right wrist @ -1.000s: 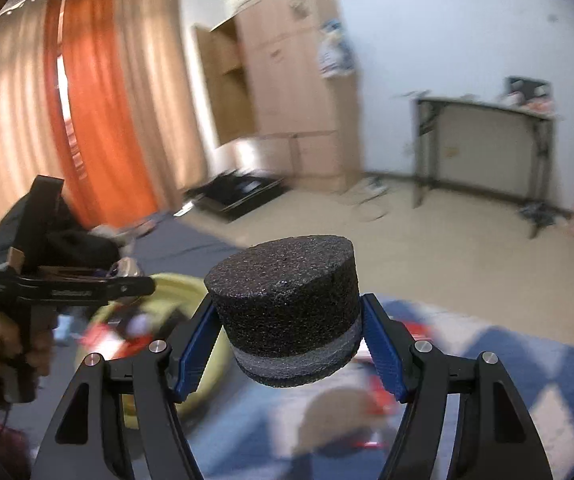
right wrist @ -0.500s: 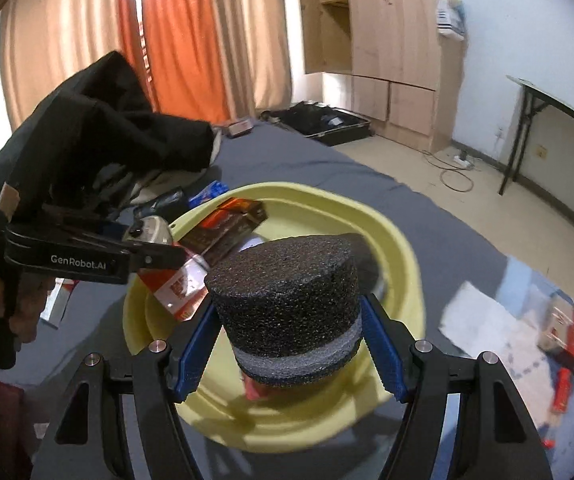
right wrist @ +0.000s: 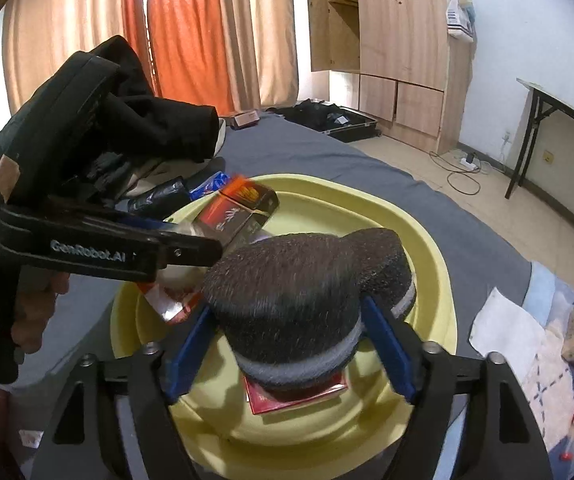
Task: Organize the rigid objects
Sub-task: 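Carry the tin and foam cylinder into the yellow tray and open both tools, then grasp a silver-red pack with left tool while right tool grasps the red lighter, carry toward tray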
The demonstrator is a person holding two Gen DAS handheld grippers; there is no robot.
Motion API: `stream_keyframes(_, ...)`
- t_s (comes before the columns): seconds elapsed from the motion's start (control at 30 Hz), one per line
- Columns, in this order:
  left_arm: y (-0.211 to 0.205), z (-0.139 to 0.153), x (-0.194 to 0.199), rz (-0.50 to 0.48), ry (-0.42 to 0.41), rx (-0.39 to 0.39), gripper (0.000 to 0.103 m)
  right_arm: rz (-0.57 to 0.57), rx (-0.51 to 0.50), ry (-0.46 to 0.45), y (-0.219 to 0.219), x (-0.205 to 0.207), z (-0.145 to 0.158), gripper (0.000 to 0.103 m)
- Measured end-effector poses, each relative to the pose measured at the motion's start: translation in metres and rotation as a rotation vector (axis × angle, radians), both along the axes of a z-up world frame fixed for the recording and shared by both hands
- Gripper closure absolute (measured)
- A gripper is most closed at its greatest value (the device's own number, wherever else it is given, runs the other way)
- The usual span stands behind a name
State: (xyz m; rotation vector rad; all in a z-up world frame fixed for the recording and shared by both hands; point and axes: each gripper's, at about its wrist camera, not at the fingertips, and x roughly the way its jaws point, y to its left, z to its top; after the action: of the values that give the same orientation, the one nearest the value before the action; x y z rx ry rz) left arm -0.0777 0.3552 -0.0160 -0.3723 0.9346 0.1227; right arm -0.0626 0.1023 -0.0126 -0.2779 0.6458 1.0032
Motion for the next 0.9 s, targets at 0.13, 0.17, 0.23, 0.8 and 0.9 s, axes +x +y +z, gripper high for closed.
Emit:
stream_keyframes(0.13,0.008,0.015,-0.002,0.053,-0.053,-0.042,0.004,0.006,0.015,0.000,-0.004,-0.001,0.006,0.015)
stream_keyframes(0.17,0.011,0.020,-0.002,0.070,-0.062,-0.051,0.000,0.004,0.021,0.005,-0.005,0.000,0.007,0.010)
stream_keyframes(0.23,0.011,0.028,0.000,0.082,-0.075,-0.052,0.000,-0.008,0.038,0.018,-0.013,-0.001,0.012,0.006)
stream_keyframes(0.8,-0.207,0.066,0.117,-0.270,0.026,0.021,0.000,-0.600,0.016,0.047,-0.244,0.077,-0.013,0.000)
stream_keyframes(0.9,-0.267,0.045,0.162,-0.361,0.118,0.011,0.000,-0.624,0.023,0.085,-0.250,0.084,-0.036,0.000)
